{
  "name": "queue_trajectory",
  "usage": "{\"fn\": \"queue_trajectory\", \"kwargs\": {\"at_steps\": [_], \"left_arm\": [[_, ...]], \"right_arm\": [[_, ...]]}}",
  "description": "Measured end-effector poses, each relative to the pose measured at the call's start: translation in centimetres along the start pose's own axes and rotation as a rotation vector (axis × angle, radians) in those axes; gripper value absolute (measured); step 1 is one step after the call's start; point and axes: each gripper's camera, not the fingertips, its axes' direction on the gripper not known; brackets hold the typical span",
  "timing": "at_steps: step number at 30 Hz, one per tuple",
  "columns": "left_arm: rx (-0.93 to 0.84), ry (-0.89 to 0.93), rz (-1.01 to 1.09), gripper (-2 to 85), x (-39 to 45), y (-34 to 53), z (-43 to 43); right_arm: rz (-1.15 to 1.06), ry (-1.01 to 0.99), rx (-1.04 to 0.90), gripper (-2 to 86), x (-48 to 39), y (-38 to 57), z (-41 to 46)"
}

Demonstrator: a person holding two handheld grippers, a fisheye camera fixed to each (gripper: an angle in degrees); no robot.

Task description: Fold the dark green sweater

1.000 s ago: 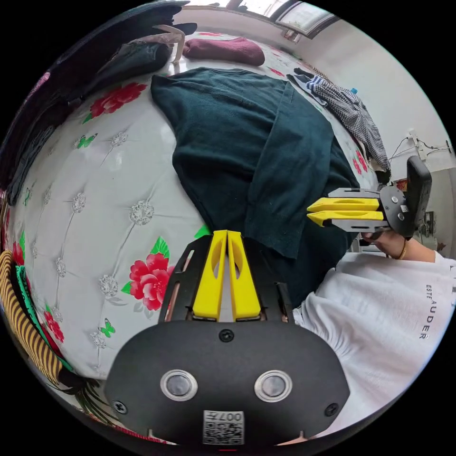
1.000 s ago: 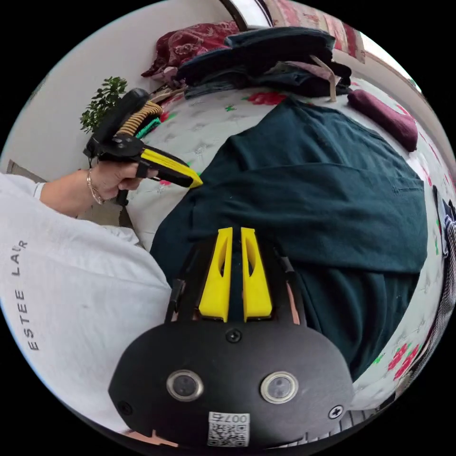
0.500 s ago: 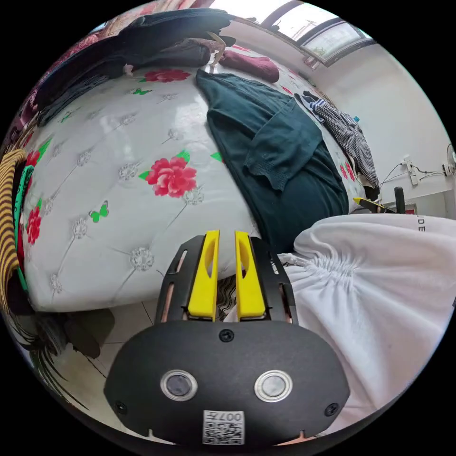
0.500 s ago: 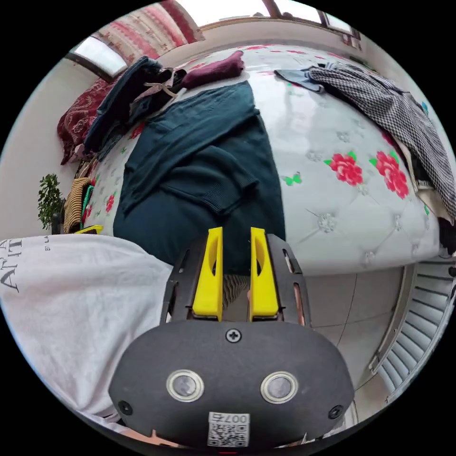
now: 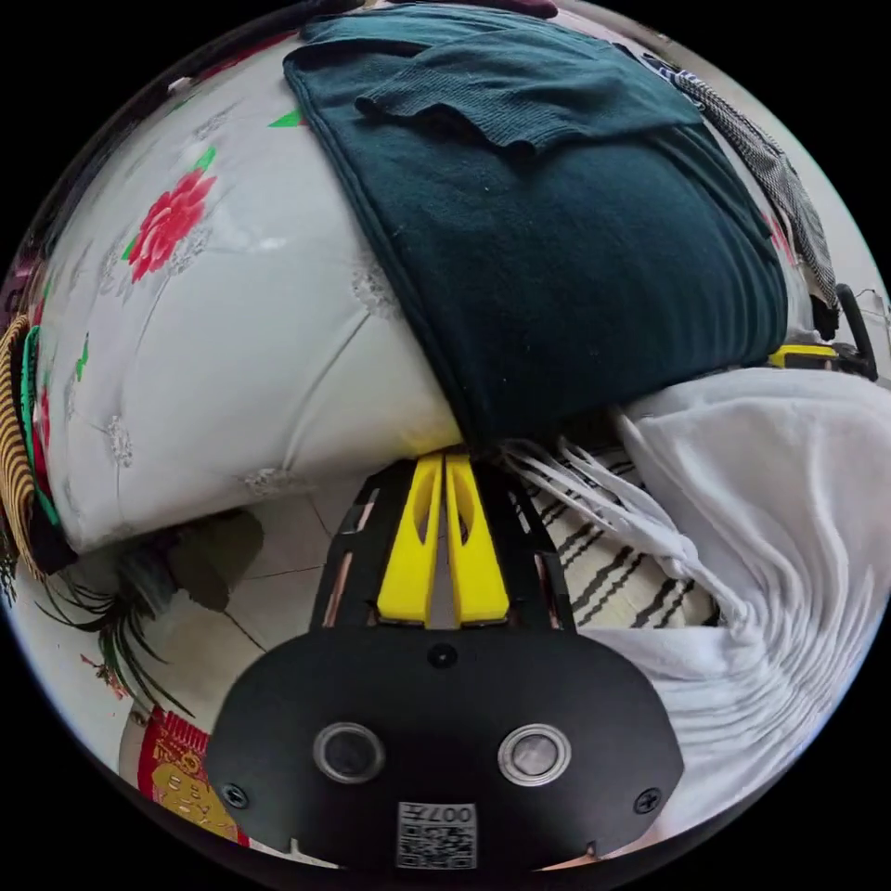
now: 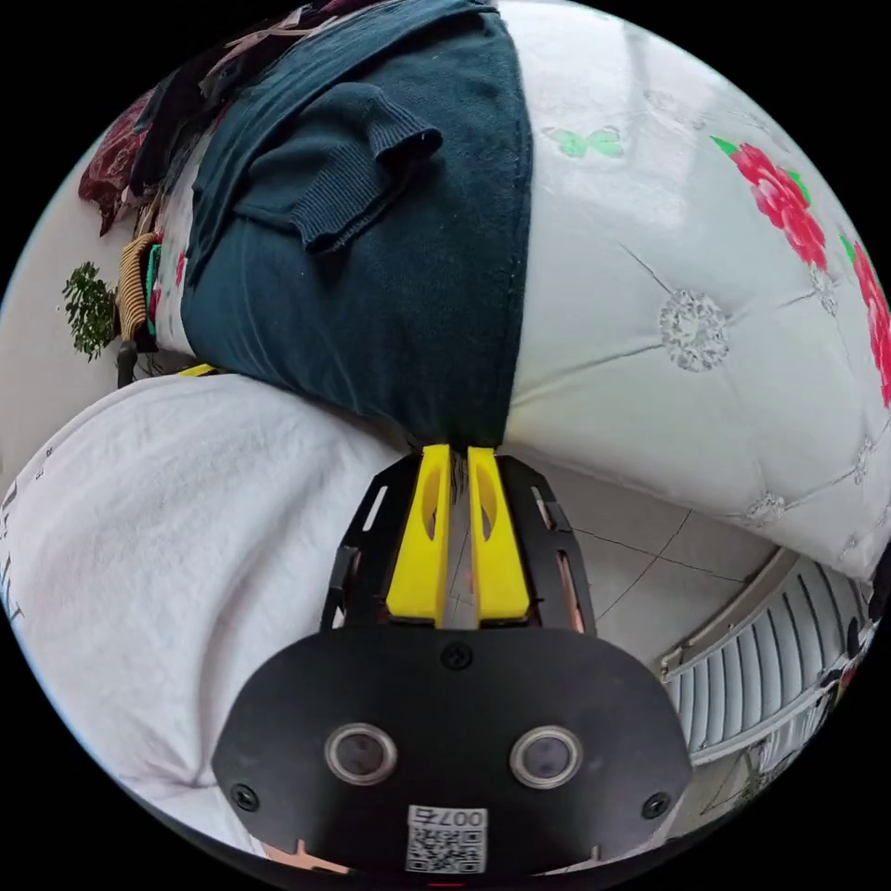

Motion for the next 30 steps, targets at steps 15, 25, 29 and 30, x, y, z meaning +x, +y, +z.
{"fn": "queue_trajectory", "kwargs": {"at_steps": [15,25,29,30], "left_arm": [[0.700,0.694,-0.231,-0.6,-16.4,0.7,-16.8],[0.420,0.525,-0.341,9.0,-8.4,6.0,-6.1],[0.336,0.614,-0.326,10.6,-5.4,6.2,-2.9],[0.331,0.614,-0.311,10.8,-5.1,5.7,-3.0]], "right_arm": [[-0.171,-0.584,0.541,-0.2,8.6,-6.2,-13.8],[-0.138,-0.587,0.572,-0.2,9.2,-8.3,-8.5],[-0.086,-0.647,0.621,-0.2,11.1,-6.7,-6.1],[-0.084,-0.658,0.629,-0.2,11.2,-6.6,-5.8]]}}
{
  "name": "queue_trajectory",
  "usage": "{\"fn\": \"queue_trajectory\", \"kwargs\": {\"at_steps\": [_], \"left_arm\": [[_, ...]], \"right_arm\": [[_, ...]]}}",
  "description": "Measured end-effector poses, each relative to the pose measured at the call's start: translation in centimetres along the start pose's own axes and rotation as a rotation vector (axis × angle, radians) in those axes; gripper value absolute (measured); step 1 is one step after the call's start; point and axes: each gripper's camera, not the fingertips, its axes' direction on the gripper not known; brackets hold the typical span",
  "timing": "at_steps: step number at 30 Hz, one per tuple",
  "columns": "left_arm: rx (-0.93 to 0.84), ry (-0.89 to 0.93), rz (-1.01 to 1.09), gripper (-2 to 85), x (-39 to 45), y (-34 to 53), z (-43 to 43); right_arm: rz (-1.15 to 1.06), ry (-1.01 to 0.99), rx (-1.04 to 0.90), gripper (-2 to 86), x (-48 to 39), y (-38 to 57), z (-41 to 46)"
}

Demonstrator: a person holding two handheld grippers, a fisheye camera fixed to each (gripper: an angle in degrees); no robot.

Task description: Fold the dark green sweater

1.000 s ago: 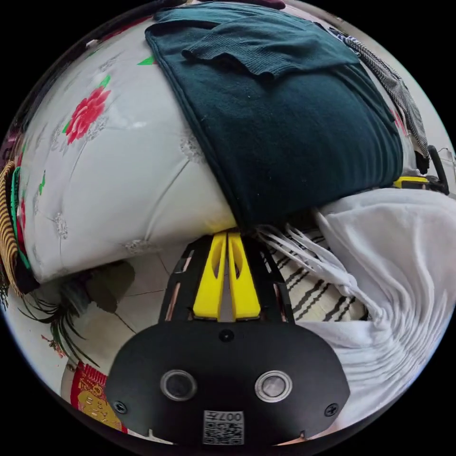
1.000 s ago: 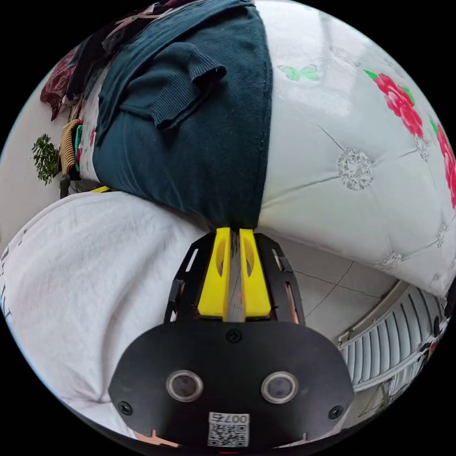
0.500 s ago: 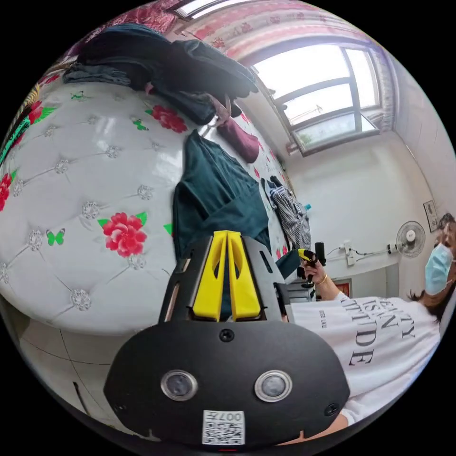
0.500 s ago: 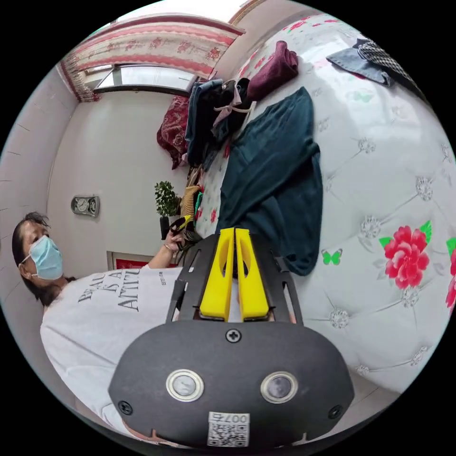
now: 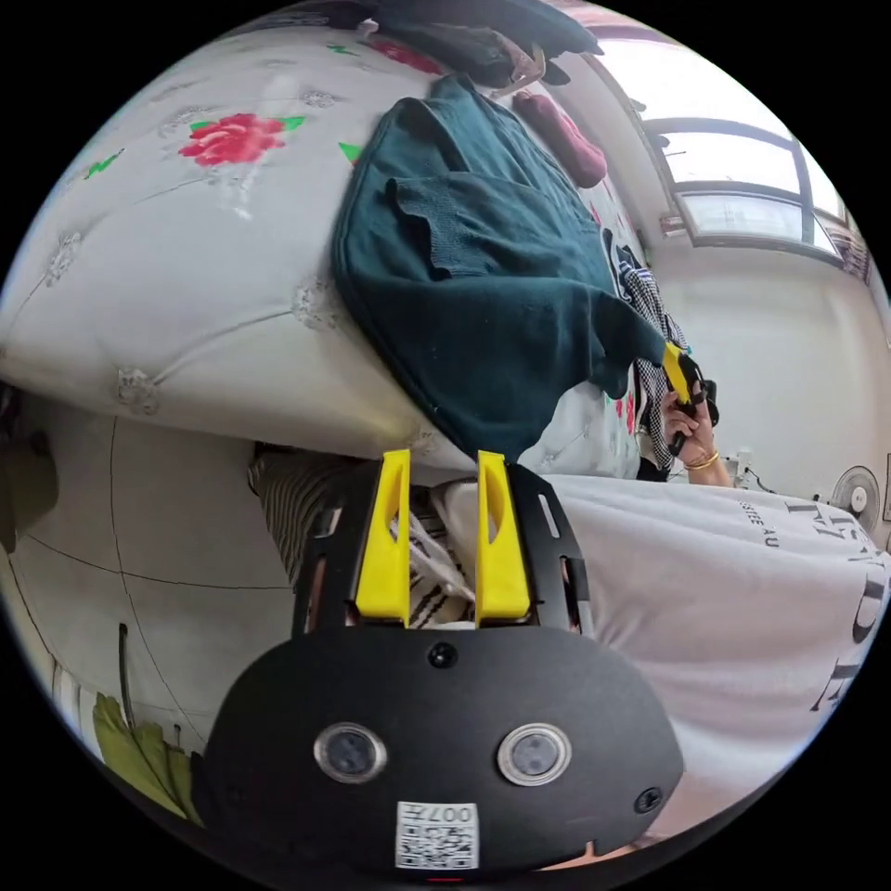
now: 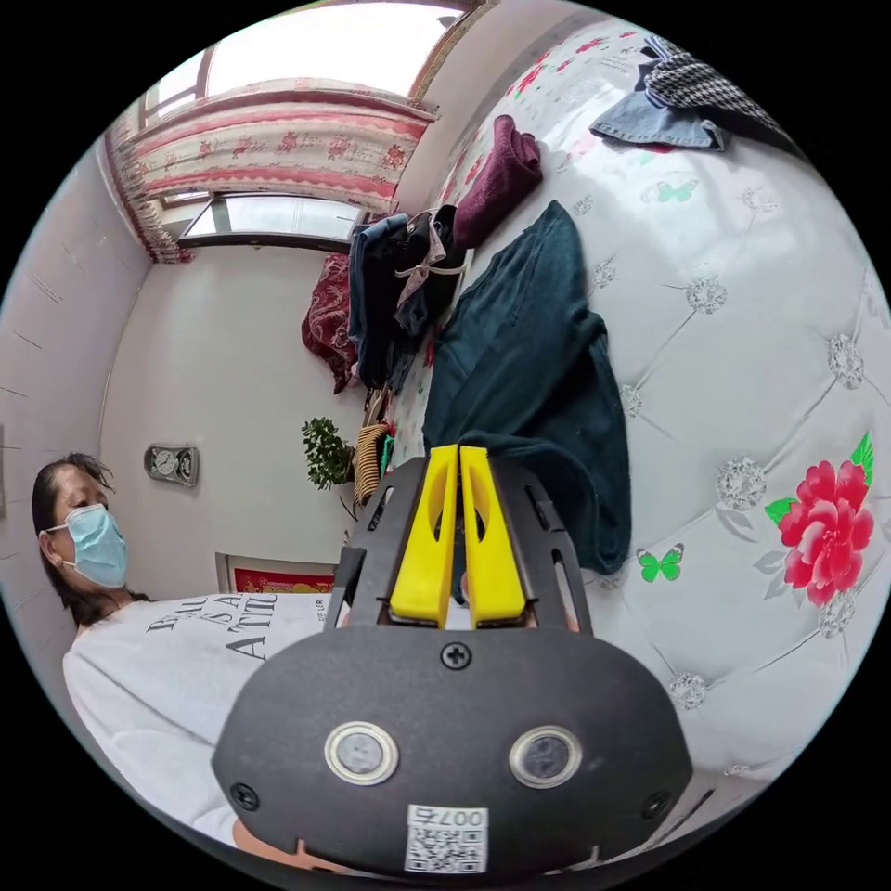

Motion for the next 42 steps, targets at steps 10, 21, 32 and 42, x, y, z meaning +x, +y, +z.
{"fn": "queue_trajectory", "kwargs": {"at_steps": [10,21,32,42], "left_arm": [[-0.101,-0.090,0.201,0.0,3.3,-5.3,-1.1],[0.278,0.559,0.039,0.5,-5.7,-14.9,-13.9],[0.336,0.063,-0.086,9.6,-4.5,-20.7,-9.4],[0.090,-0.231,0.197,9.7,1.4,-18.3,-3.8]], "right_arm": [[-0.101,0.027,-0.048,-0.3,-2.0,-0.2,1.4],[-0.063,0.027,0.035,-0.1,-5.1,-7.0,1.8],[0.031,0.416,0.067,3.0,-4.5,-5.5,7.1],[-0.025,0.590,-0.185,6.2,-6.2,-1.4,13.4]]}}
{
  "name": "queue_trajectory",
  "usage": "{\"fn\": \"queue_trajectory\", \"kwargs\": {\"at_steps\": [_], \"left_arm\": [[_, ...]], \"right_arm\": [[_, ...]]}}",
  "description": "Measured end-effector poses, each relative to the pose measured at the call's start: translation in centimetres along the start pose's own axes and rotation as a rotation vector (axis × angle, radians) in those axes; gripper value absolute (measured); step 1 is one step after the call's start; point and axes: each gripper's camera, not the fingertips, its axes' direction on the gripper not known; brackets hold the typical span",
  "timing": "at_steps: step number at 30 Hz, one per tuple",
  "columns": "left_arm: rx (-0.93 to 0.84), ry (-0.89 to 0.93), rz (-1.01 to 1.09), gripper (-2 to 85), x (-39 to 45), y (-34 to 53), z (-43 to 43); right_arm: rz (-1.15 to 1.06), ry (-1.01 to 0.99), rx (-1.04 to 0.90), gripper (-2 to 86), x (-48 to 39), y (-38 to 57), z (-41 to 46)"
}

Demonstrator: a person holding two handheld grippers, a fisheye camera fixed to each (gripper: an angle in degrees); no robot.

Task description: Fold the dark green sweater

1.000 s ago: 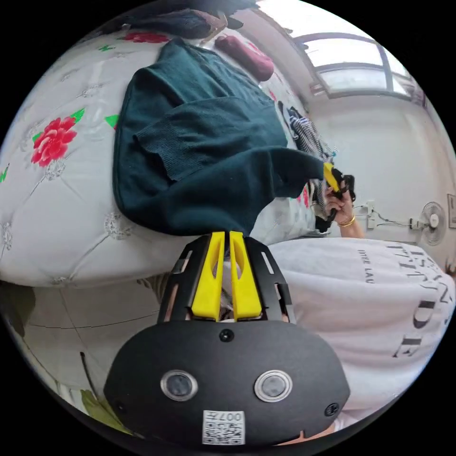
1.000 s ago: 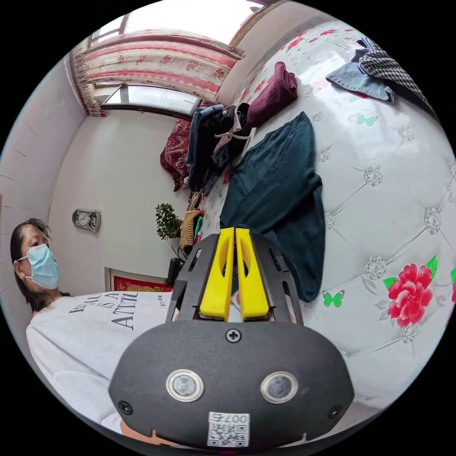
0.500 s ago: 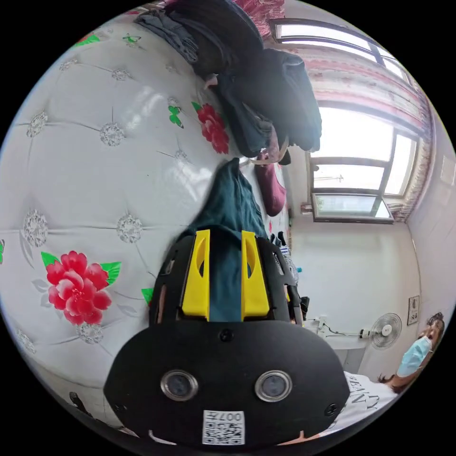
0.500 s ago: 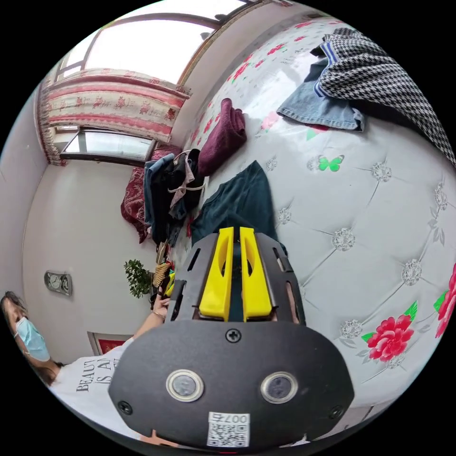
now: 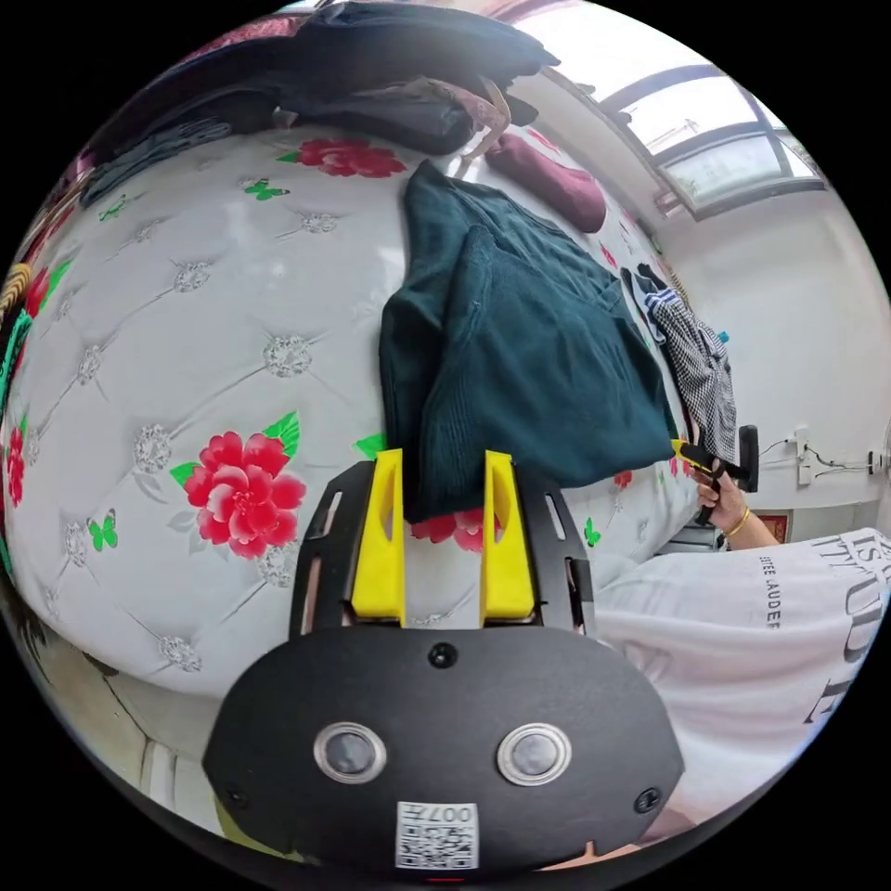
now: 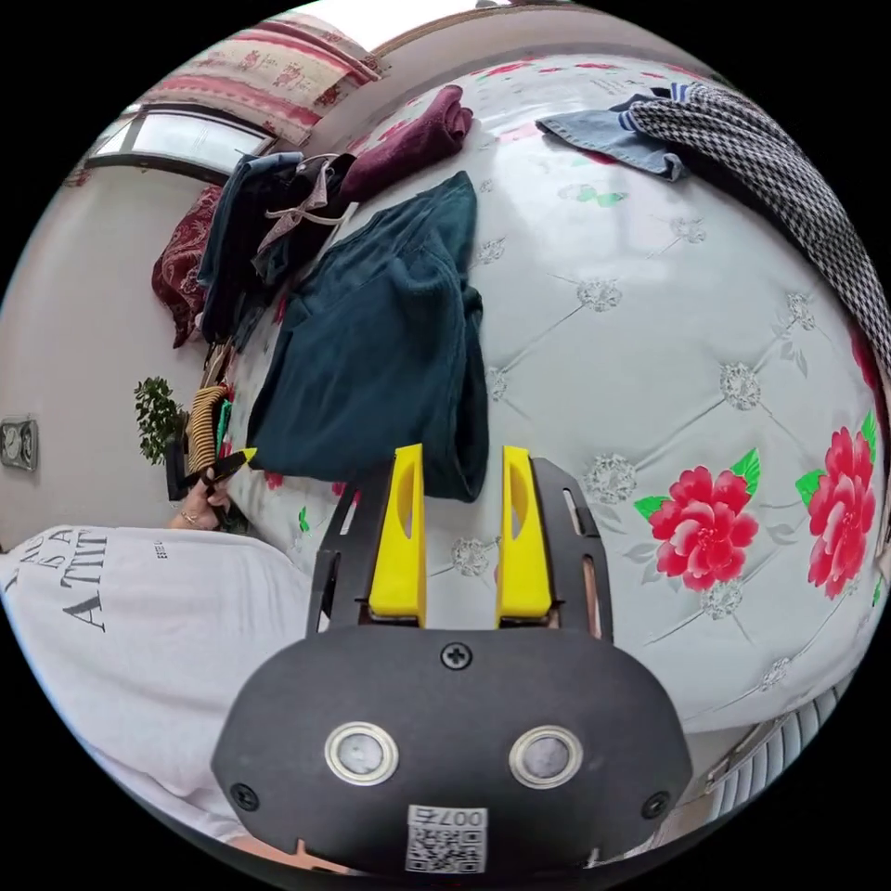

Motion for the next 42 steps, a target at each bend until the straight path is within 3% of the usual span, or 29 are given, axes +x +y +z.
{"fn": "queue_trajectory", "kwargs": {"at_steps": [3,5,8,12,20,26,30,32,35,38,42], "left_arm": [[-0.006,0.023,-0.012,3.6,-0.4,-1.1,0.8],[0.010,0.257,-0.160,1.5,-3.0,-0.6,0.9],[0.121,0.546,-0.331,0.5,-6.4,3.2,0.7],[0.170,0.266,-0.295,2.8,-5.3,6.6,-1.9],[0.136,-0.096,0.178,10.6,8.5,-5.0,-0.7],[0.023,-0.428,0.260,5.2,14.2,-12.3,7.1],[0.048,-0.288,0.167,2.8,11.7,-12.9,6.7],[0.107,-0.121,0.015,0.8,7.5,-12.0,4.9],[0.182,-0.101,-0.202,-0.1,1.9,-9.6,2.5],[0.202,-0.013,-0.252,2.6,-1.5,-6.6,0.7],[0.096,0.088,-0.124,7.2,0.0,-3.3,0.9]], "right_arm": [[-0.044,0.063,0.003,3.8,-1.3,-0.3,-0.2],[-0.032,-0.049,-0.051,2.2,-1.4,-0.7,-1.1],[-0.031,-0.174,0.104,1.3,-1.4,1.0,-5.0],[-0.020,0.120,0.146,2.4,-2.7,2.4,-6.1],[-0.092,0.173,0.260,6.4,-8.4,-6.8,-4.7],[-0.073,0.224,0.162,4.6,-11.3,-13.0,-0.7],[0.020,0.238,0.190,1.2,-9.0,-13.3,-1.4],[0.063,0.176,0.239,0.6,-7.1,-12.8,-3.0],[0.162,0.085,0.281,0.3,-3.6,-11.3,-4.5],[0.305,0.094,0.373,0.6,-0.6,-8.2,-6.2],[0.205,-0.123,0.289,3.3,0.6,-3.2,-6.8]]}}
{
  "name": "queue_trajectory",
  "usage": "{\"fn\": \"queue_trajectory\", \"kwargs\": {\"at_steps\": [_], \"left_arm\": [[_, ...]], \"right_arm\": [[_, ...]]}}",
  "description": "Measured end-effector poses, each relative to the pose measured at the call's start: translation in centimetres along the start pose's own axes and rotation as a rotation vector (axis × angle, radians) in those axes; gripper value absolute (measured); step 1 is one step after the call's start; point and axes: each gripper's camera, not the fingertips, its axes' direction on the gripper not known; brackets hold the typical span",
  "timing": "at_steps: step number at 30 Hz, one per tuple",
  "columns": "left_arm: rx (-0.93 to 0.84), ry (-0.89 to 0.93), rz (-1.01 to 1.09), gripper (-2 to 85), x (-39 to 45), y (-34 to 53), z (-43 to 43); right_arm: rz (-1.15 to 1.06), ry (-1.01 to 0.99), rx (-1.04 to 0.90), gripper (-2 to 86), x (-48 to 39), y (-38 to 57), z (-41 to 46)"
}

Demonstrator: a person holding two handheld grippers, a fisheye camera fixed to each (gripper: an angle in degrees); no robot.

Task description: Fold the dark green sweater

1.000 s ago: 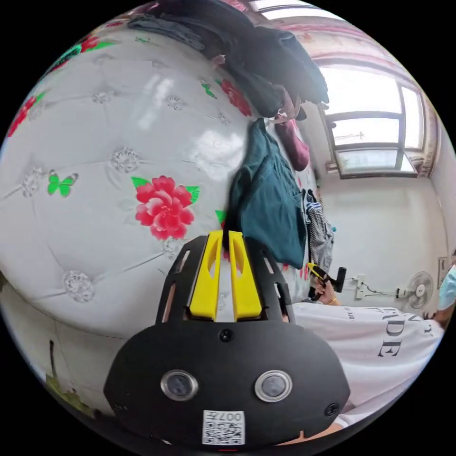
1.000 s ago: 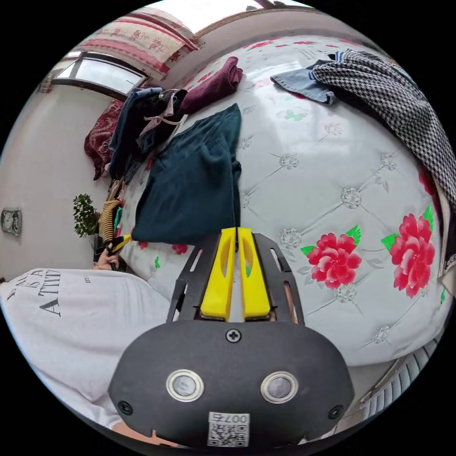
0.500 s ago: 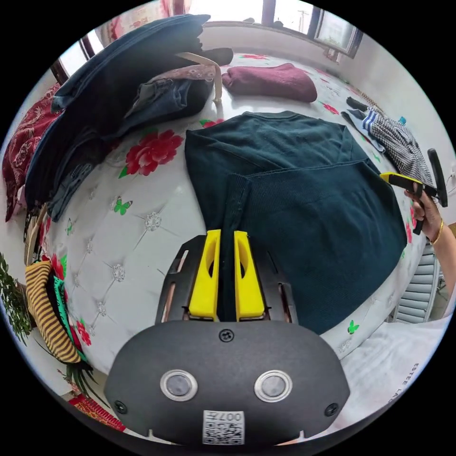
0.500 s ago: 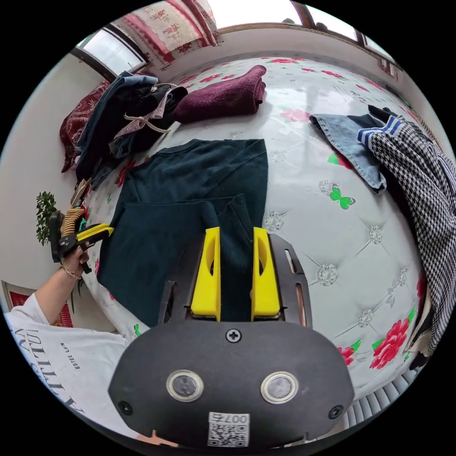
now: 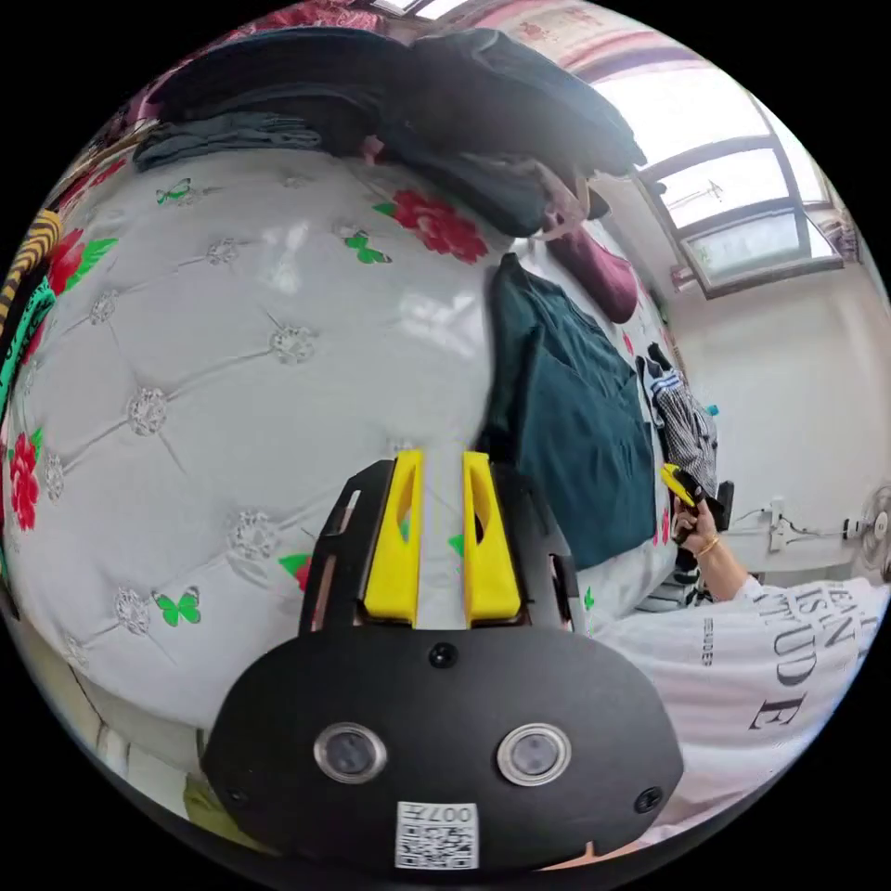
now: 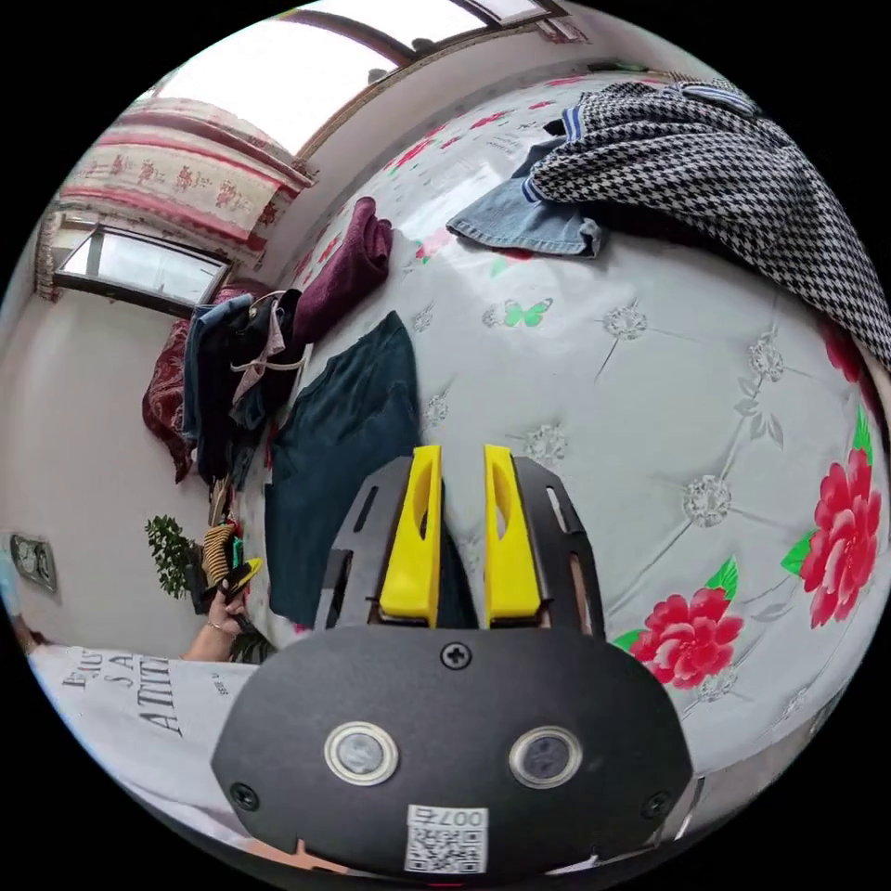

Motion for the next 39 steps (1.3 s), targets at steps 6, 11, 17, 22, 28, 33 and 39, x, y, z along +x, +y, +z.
{"fn": "queue_trajectory", "kwargs": {"at_steps": [6,11,17,22,28,33,39], "left_arm": [[-0.219,-0.007,0.153,11.4,4.5,5.8,3.3],[-0.251,-0.160,0.231,7.5,6.6,4.6,4.6],[-0.229,-0.042,0.280,3.1,6.4,4.3,1.7],[-0.126,0.200,0.223,1.4,5.7,8.1,-4.3],[-0.018,0.421,0.117,0.0,4.6,8.8,-11.5],[0.088,0.464,0.039,0.6,3.1,-1.2,-12.0],[0.129,0.254,-0.200,7.7,0.6,-13.3,-4.1]], "right_arm": [[-0.142,0.037,-0.294,7.1,0.2,6.4,0.7],[-0.228,0.129,-0.358,5.7,-0.2,6.6,2.7],[-0.246,0.016,-0.376,2.9,1.2,6.4,-0.2],[-0.171,-0.270,-0.333,1.7,3.3,9.2,-6.4],[-0.121,-0.478,-0.273,1.1,2.4,8.9,-13.2],[-0.092,-0.559,-0.174,1.8,-0.3,-0.1,-13.1],[0.010,-0.297,-0.014,5.0,-0.6,-7.4,-6.3]]}}
